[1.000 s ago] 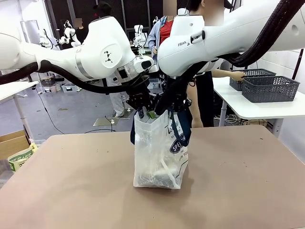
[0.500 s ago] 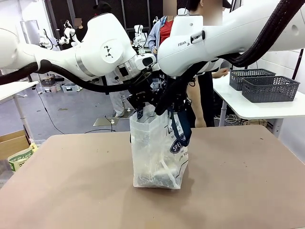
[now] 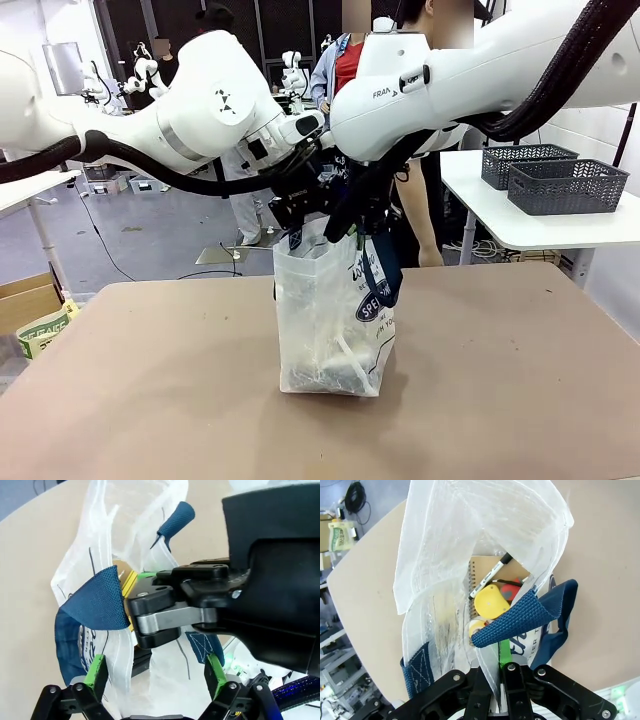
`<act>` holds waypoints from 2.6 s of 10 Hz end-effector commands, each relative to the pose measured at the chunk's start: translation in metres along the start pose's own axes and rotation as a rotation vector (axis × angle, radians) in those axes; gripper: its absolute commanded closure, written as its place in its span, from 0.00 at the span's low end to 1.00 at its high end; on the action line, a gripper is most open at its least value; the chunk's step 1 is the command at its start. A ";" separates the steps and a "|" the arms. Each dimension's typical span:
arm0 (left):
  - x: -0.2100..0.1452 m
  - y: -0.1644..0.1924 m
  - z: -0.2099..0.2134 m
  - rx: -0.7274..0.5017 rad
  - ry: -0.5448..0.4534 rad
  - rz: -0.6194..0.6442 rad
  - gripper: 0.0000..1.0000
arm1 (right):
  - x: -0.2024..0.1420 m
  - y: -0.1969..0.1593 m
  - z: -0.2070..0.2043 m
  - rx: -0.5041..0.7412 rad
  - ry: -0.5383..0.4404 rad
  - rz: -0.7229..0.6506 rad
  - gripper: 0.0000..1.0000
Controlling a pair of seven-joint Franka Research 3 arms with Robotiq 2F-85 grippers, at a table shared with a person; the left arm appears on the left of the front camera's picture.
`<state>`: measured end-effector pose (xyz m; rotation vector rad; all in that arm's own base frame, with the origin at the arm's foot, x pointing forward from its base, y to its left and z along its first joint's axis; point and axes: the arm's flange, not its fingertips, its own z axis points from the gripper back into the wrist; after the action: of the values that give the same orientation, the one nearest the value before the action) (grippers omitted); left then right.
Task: Transfer purchased items from the store into the shopping bag.
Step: Move the Reusable shopping bag to the right side of the table.
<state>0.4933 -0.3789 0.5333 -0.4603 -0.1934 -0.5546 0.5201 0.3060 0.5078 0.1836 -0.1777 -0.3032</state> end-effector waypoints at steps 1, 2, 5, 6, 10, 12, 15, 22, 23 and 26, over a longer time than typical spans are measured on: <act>-0.002 0.004 0.004 -0.056 0.001 -0.020 0.00 | -0.006 -0.006 -0.008 0.013 -0.006 0.008 1.00; -0.002 0.004 0.005 -0.056 -0.012 -0.016 0.00 | -0.007 -0.005 -0.010 0.009 -0.003 0.013 1.00; -0.001 0.004 0.005 -0.063 -0.050 -0.006 0.00 | -0.010 0.001 -0.016 -0.002 0.006 0.028 1.00; -0.001 0.005 0.005 -0.061 -0.053 0.001 0.00 | -0.010 0.003 -0.017 -0.002 0.009 0.034 1.00; -0.002 0.003 -0.014 0.025 0.015 -0.016 0.00 | -0.012 0.007 -0.019 0.027 0.012 0.039 1.00; -0.003 -0.001 -0.023 0.076 0.036 -0.028 0.00 | -0.012 0.009 -0.019 0.032 0.009 0.034 1.00; -0.004 -0.011 -0.027 0.173 0.042 -0.053 0.00 | -0.012 0.012 -0.019 0.031 0.012 0.034 1.00; -0.007 -0.010 -0.020 0.243 0.015 -0.076 1.00 | -0.011 0.015 -0.016 0.040 0.011 0.033 1.00; -0.007 -0.007 -0.019 0.216 0.013 -0.073 1.00 | -0.011 0.015 -0.015 0.045 0.010 0.032 1.00; -0.009 -0.007 -0.016 0.210 0.006 -0.092 1.00 | -0.011 0.017 -0.012 0.051 0.005 0.031 1.00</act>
<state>0.4868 -0.3941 0.5195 -0.2290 -0.2519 -0.6063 0.5176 0.3240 0.4967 0.2025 -0.1853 -0.2709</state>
